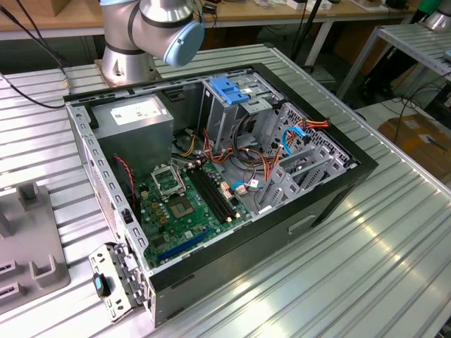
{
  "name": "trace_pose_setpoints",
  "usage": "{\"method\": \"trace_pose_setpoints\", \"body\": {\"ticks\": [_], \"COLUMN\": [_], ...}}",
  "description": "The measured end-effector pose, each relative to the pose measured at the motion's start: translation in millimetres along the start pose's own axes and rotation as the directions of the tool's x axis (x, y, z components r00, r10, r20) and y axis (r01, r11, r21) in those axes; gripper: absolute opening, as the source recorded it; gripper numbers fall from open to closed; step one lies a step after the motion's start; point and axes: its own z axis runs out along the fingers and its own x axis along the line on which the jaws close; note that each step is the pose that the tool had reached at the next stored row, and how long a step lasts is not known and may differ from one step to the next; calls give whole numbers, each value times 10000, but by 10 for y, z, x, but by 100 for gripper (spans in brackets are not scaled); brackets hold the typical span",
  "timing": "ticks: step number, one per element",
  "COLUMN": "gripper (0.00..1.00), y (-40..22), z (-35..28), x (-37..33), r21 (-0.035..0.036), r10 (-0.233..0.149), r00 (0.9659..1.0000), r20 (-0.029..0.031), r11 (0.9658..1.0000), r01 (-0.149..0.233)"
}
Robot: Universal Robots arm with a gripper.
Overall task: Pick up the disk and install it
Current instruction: 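Pick up the disk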
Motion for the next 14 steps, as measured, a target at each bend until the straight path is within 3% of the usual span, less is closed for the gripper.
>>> {"method": "trace_pose_setpoints", "body": {"ticks": [10,14], "gripper": [35,35], "y": [0,-1], "z": [-6,-72], "x": [0,-2], "r21": [-2,0], "r10": [0,0], "r00": [10000,10000], "r20": [-1,0], "r11": [10000,10000], "r01": [0,0]}}
